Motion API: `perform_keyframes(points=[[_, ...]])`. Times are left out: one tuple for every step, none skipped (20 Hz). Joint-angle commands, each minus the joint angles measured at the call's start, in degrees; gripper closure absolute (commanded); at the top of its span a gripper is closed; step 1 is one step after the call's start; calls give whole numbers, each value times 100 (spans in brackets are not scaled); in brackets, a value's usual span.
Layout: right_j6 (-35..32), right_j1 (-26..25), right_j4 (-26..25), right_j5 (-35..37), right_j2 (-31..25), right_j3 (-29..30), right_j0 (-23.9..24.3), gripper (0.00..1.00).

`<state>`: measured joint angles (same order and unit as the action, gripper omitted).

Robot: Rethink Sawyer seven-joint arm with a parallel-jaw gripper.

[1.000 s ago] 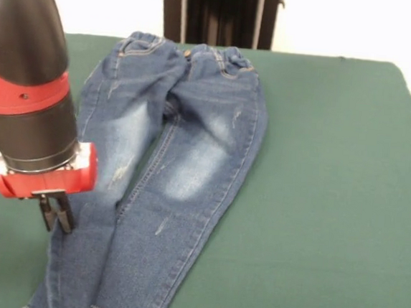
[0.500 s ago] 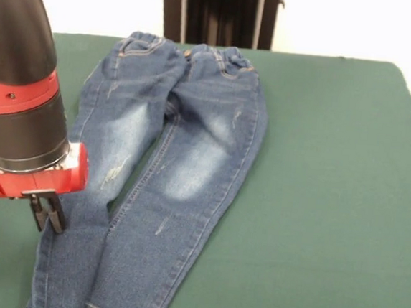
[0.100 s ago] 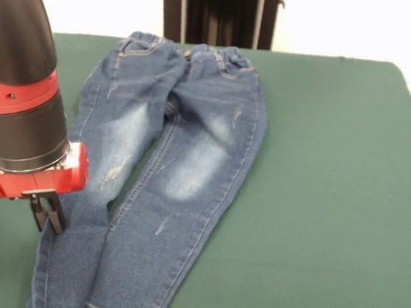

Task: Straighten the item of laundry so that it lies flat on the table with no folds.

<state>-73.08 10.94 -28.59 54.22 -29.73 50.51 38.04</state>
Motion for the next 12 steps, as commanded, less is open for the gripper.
perform_keyframes(points=[[2153,276,-40,739,-494,202,-71,100],[2200,299,-25,810,-488,176,-59,100],[2247,323,-10,880,-483,150,-47,100],[2302,336,2,949,-478,117,-27,100],[2341,352,15,1010,-473,92,-12,100],[2380,368,28,1071,-469,67,4,100],[2408,388,39,1107,-464,68,14,100],[2470,380,50,1194,-469,-11,30,100],[2497,393,57,1223,-467,-17,38,100],[2565,374,59,1301,-475,-105,56,100],[2580,378,63,1323,-473,-117,62,100],[2626,321,52,1409,-489,-266,34,100]])
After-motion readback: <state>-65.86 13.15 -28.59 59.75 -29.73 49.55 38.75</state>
